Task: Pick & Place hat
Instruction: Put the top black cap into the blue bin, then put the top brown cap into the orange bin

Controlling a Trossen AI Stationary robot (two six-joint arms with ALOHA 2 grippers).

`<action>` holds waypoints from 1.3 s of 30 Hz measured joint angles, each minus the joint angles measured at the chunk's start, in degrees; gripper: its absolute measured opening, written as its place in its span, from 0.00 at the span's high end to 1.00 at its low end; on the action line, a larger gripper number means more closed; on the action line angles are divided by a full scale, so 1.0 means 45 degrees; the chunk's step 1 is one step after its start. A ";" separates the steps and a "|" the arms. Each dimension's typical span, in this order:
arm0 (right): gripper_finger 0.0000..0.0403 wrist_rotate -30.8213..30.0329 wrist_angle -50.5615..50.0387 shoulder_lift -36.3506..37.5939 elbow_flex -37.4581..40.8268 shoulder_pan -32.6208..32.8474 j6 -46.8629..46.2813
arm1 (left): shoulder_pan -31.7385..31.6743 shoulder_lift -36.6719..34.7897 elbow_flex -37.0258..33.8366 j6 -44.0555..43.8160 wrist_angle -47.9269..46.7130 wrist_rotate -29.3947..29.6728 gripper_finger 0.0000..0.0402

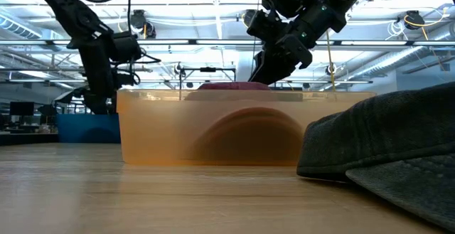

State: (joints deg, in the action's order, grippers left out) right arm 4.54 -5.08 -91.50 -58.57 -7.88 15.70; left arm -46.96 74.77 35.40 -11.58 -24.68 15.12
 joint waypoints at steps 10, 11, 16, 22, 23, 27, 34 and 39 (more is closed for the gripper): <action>0.81 0.0000 -0.0108 0.0000 0.0000 -0.0004 -0.0416 | 0.0317 -0.3539 0.0203 -0.0076 -0.1588 -0.0056 0.33; 0.81 0.0000 -0.0122 0.0000 0.0000 0.0000 -0.0505 | 0.0436 -0.3920 0.0203 -0.0114 -0.1566 -0.0070 0.33; 0.81 -0.0014 -0.0284 0.0000 0.0000 0.0000 -0.0770 | 0.1084 -0.5328 0.0203 0.0064 -0.1140 -0.0079 0.33; 0.81 -0.0051 -0.0276 0.0022 0.0000 0.0000 -0.1402 | 0.2255 -0.6267 0.0203 0.1191 0.1219 -0.2074 0.33; 0.81 -0.0059 -0.0340 0.0085 0.0000 0.0000 -0.1518 | 0.2504 -0.6320 0.0203 0.1302 0.1717 -0.2573 0.33; 0.81 -0.0424 -0.0621 0.0630 -0.0002 0.0000 -0.2004 | 0.3510 -0.6093 0.0207 0.1472 0.3469 -0.4248 0.33; 0.81 -0.2098 -0.2578 0.2179 -0.0010 0.0000 -0.2959 | 0.4478 -0.5394 0.0208 0.2176 0.6103 -0.5166 0.33; 0.80 -0.3394 -0.3876 0.3183 -0.0005 -0.0297 -0.3729 | 0.4207 -0.5247 0.0223 0.2201 0.8022 -0.5847 0.33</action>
State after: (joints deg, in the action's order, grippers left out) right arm -10.74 -22.53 -77.18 -58.59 -9.22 -1.08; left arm -28.03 51.16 36.40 -1.67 11.43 -11.19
